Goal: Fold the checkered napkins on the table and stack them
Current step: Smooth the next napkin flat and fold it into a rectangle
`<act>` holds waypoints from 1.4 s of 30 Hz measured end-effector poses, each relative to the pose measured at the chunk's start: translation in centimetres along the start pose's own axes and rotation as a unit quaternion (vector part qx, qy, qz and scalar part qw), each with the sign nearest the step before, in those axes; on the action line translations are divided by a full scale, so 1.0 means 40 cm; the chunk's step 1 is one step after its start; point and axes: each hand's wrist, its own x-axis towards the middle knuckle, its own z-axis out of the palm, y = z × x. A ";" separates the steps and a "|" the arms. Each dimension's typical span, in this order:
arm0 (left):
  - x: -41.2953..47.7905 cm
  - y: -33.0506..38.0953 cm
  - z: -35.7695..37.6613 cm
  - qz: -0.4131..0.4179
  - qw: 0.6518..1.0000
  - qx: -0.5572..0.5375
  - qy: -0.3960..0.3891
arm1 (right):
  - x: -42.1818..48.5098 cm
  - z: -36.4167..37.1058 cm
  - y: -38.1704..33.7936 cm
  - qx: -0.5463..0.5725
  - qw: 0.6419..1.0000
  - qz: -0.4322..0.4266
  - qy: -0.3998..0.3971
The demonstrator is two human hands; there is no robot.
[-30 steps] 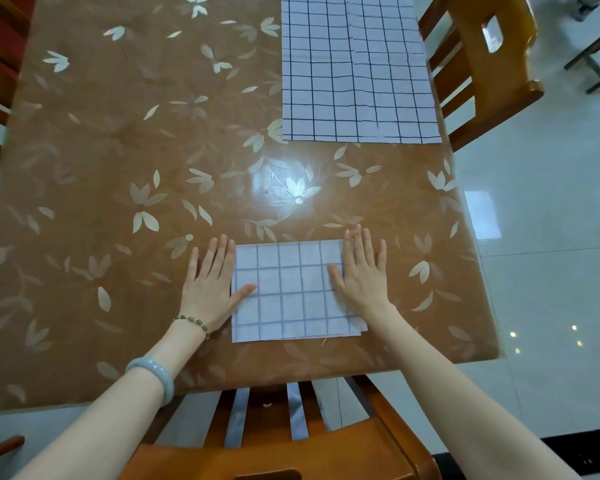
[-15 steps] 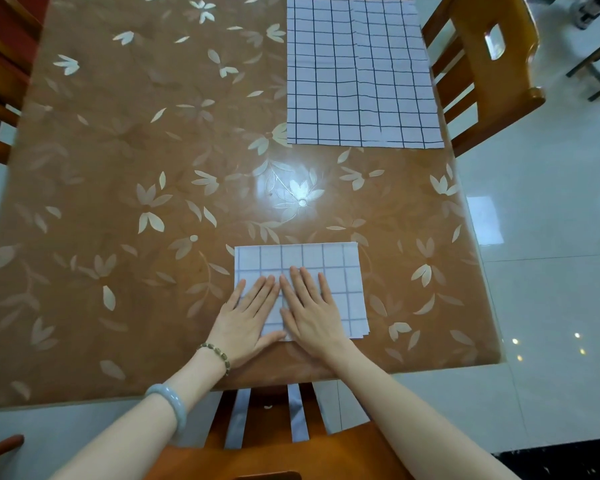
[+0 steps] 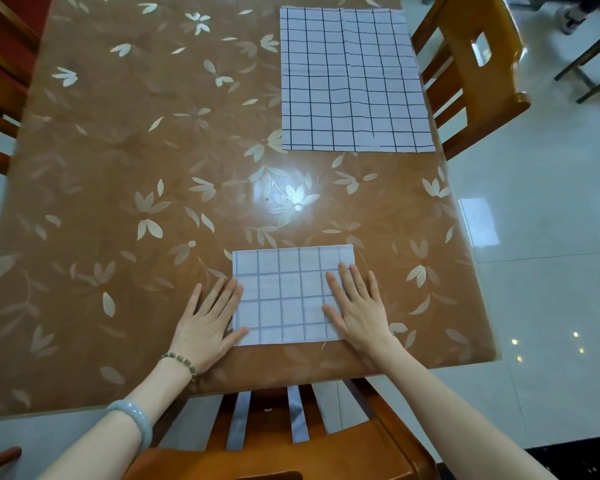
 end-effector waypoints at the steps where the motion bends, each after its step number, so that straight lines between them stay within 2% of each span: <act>1: -0.003 -0.002 0.000 -0.007 1.000 -0.004 0.005 | -0.001 -0.002 0.003 0.000 1.000 0.002 0.003; 4: -0.009 0.028 -0.020 -0.045 0.995 -0.072 0.054 | 0.007 -0.011 -0.004 0.000 0.999 -0.008 0.040; 6: -0.002 0.067 -0.046 -0.112 0.973 -0.184 0.085 | 0.032 -0.032 -0.014 0.010 0.997 -0.028 0.073; 9: 0.022 0.115 -0.084 -0.225 0.900 -0.357 0.106 | 0.090 -0.071 -0.031 0.055 0.991 -0.058 0.106; 13: 0.065 0.139 -0.110 -0.328 0.802 -0.483 0.124 | 0.146 -0.099 -0.040 0.093 0.988 -0.105 0.062; 16: 0.088 0.142 -0.126 -0.368 0.754 -0.532 0.115 | 0.161 -0.113 -0.038 0.095 0.989 -0.109 0.032; 18: 0.099 0.140 -0.134 -0.372 0.737 -0.557 0.097 | 0.167 -0.124 -0.039 0.097 0.989 -0.104 0.033; 23: 0.108 0.130 -0.156 -0.285 0.798 -0.526 0.071 | 0.187 -0.159 -0.051 0.171 0.985 -0.035 0.001; 25: 0.112 0.112 -0.173 -0.251 0.818 -0.515 0.053 | 0.204 -0.187 -0.059 0.233 0.972 -0.001 -0.038; 30: 0.137 0.029 -0.262 -0.132 0.895 -0.425 0.001 | 0.235 -0.245 -0.065 0.350 0.924 0.005 -0.153; 34: 0.183 -0.020 -0.348 -0.056 0.937 -0.334 -0.088 | 0.241 -0.257 -0.075 0.411 0.896 0.016 -0.168; 37: 0.220 -0.029 -0.398 -0.002 0.947 -0.296 -0.126 | 0.240 -0.268 -0.088 0.460 0.867 0.014 -0.189; 42: 0.263 -0.032 -0.422 0.018 0.944 -0.292 -0.154 | 0.224 -0.253 -0.094 0.461 0.870 0.038 -0.173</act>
